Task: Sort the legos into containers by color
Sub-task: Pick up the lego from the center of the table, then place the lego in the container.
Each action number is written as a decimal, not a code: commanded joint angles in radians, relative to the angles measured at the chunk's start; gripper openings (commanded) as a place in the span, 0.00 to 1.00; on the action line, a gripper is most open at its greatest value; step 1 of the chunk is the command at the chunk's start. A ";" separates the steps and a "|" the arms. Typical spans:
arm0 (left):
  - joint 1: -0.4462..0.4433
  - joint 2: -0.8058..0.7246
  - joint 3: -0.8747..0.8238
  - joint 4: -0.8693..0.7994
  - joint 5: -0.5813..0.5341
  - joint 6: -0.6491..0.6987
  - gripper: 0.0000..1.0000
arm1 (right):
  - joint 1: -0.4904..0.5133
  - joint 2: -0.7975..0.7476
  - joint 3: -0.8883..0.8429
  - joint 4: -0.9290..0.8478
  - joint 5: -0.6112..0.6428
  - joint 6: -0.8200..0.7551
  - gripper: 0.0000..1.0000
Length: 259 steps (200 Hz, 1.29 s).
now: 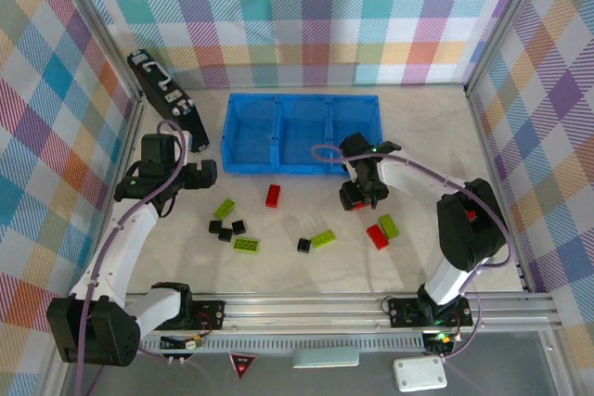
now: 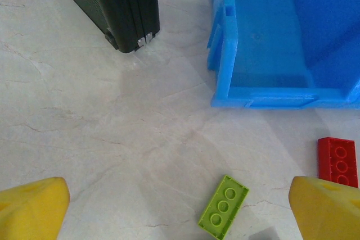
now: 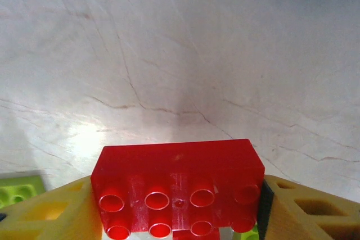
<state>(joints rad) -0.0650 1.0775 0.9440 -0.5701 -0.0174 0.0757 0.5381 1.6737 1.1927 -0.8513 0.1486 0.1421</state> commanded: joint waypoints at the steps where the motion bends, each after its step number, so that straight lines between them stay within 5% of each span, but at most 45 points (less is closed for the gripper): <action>1: -0.004 -0.020 -0.010 0.016 -0.004 0.009 1.00 | 0.003 -0.027 0.061 -0.038 -0.012 0.031 0.64; 118: -0.004 -0.031 -0.014 0.014 -0.009 0.013 1.00 | -0.114 0.198 0.438 -0.020 -0.053 0.107 0.63; 259: -0.004 -0.009 -0.020 0.028 -0.015 0.012 1.00 | -0.240 0.651 0.956 -0.008 -0.081 0.097 0.62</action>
<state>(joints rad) -0.0650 1.0649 0.9417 -0.5697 -0.0204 0.0761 0.3027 2.2627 2.0644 -0.8562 0.0708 0.2356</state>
